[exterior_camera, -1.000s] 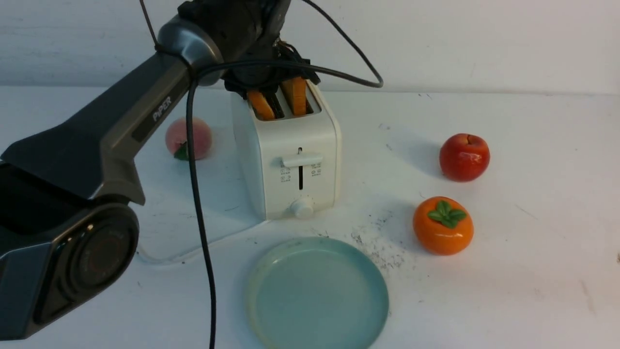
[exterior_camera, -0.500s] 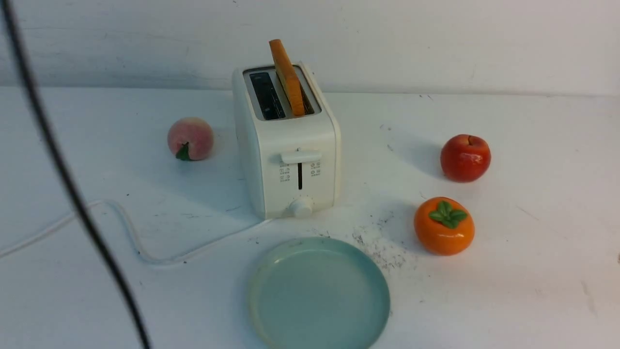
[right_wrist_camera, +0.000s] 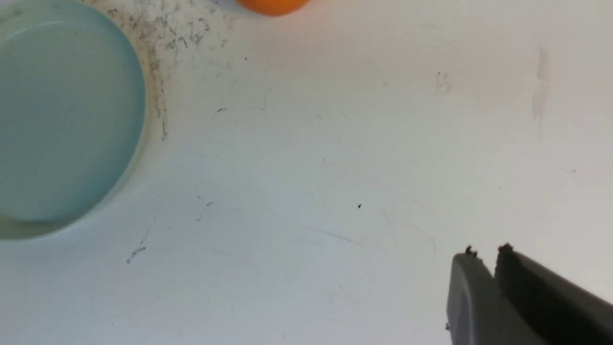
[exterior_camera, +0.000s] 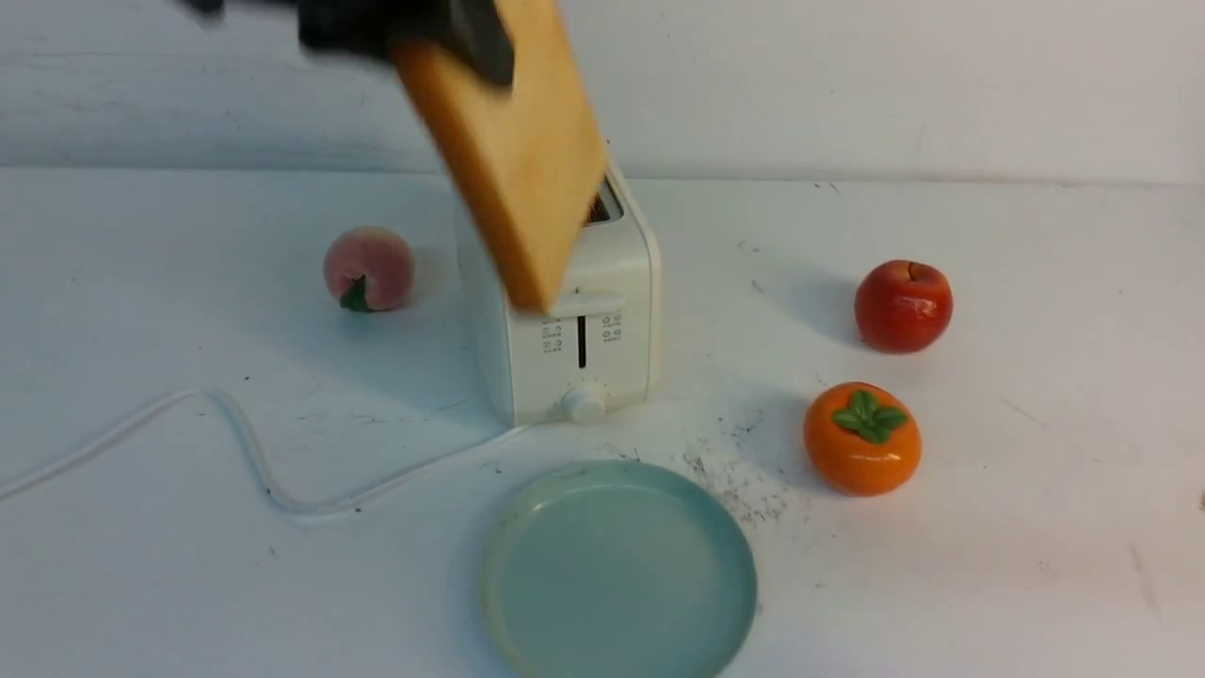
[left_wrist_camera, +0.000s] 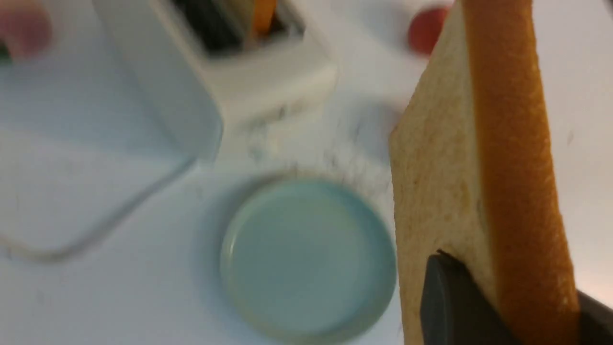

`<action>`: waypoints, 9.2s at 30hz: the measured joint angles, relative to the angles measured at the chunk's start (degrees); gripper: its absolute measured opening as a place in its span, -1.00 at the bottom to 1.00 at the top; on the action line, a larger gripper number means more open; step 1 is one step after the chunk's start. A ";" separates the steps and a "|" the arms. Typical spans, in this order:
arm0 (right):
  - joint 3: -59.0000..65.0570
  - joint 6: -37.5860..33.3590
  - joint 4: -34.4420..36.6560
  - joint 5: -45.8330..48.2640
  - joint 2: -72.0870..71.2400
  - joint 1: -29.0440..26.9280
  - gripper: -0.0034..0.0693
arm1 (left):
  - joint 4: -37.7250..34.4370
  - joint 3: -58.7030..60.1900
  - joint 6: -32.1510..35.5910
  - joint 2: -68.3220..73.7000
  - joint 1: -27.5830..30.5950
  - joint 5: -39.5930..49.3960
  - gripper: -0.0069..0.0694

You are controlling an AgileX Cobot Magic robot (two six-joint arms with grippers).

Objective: Take toasted bread from bread machine on white table place on plate.

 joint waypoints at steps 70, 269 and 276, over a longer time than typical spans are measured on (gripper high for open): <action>-2.32 -10.00 11.27 1.01 1.04 0.00 -0.58 | 29.54 -0.50 -4.71 16.76 -12.23 -2.07 -0.41; -25.59 -5.91 -16.83 12.04 17.53 6.50 -0.96 | 6.54 1.86 9.73 8.00 32.96 -0.06 -0.67; -11.68 -5.09 -2.85 8.72 -3.31 6.50 -0.95 | 6.97 1.86 9.73 8.00 32.96 -0.06 -0.67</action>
